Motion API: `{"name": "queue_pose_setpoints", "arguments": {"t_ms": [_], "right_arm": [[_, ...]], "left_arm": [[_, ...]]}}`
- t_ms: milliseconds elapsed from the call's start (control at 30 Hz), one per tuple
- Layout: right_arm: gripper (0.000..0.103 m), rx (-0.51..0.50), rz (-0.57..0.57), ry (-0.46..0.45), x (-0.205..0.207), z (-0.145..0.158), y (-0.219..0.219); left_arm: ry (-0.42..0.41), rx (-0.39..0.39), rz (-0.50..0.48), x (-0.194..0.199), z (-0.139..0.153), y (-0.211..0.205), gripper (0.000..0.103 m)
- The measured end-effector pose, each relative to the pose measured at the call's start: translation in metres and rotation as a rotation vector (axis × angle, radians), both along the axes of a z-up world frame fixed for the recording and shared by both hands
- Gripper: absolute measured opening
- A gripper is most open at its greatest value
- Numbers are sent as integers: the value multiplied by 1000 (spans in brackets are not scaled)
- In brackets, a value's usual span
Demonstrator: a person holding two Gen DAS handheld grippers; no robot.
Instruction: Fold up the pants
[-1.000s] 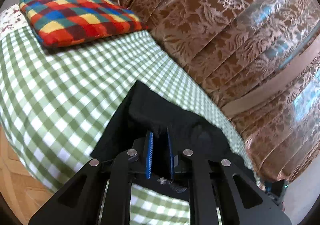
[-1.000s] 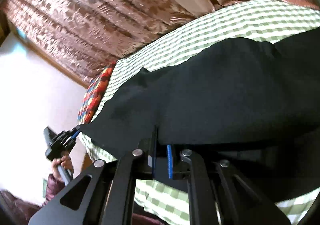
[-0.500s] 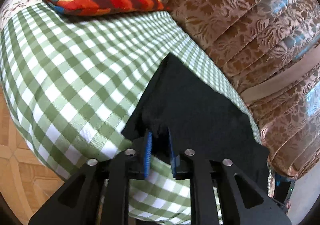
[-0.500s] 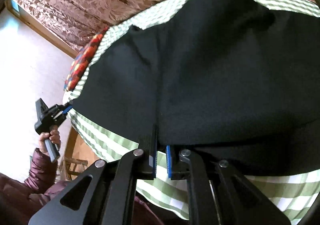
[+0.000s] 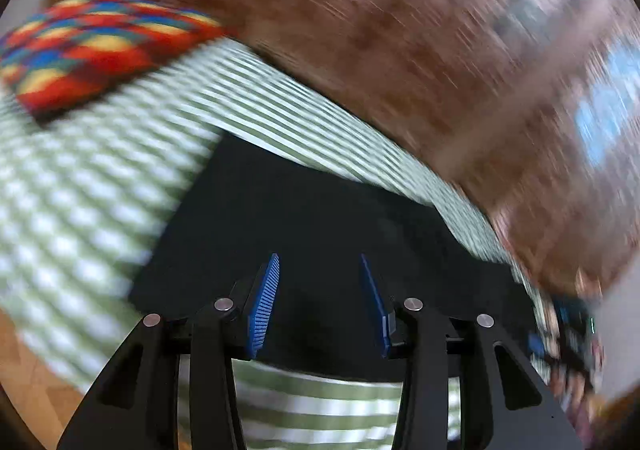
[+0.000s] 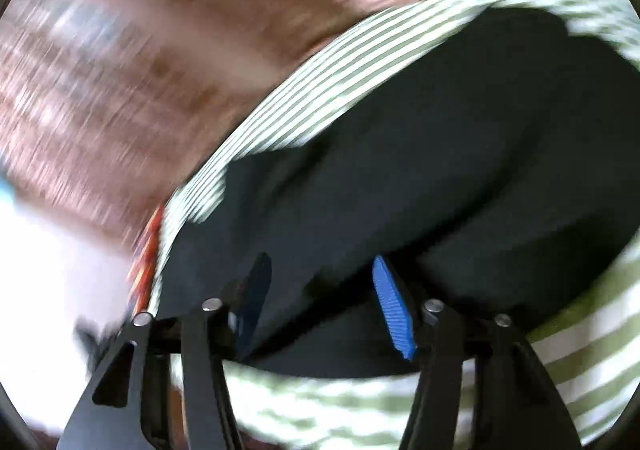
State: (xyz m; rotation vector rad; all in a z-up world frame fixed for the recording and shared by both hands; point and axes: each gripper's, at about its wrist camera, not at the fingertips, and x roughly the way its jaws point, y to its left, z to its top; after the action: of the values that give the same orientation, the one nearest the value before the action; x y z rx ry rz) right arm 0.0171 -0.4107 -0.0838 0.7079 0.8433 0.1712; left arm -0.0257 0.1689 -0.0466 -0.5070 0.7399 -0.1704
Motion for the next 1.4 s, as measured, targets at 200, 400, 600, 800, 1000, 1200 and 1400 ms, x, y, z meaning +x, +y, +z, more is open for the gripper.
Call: {"name": "queue_pose_setpoints", "arguments": {"t_ms": [200, 400, 600, 800, 1000, 1200, 1400], "right_arm": [[44, -34, -434, 60, 27, -8, -109], [44, -32, -521, 110, 68, -20, -154], [10, -125, -477, 118, 87, -6, -153], [9, -185, -476, 0, 44, 53, -132], [9, -167, -584, -35, -24, 75, -145], [7, -67, -639, 118, -36, 8, -182], [13, 33, -639, 96, -50, -24, -193]], "left_arm": [[51, -22, -280, 35, -20, -87, 40], [56, 2, -456, 42, -24, -136, 40], [84, 9, -544, 51, -31, -167, 40], [50, -19, -674, 53, -21, -197, 40], [49, -31, -787, 52, -20, -217, 40], [103, -43, -794, 55, -34, -224, 40], [151, -48, -802, 56, -40, -227, 40]]}}
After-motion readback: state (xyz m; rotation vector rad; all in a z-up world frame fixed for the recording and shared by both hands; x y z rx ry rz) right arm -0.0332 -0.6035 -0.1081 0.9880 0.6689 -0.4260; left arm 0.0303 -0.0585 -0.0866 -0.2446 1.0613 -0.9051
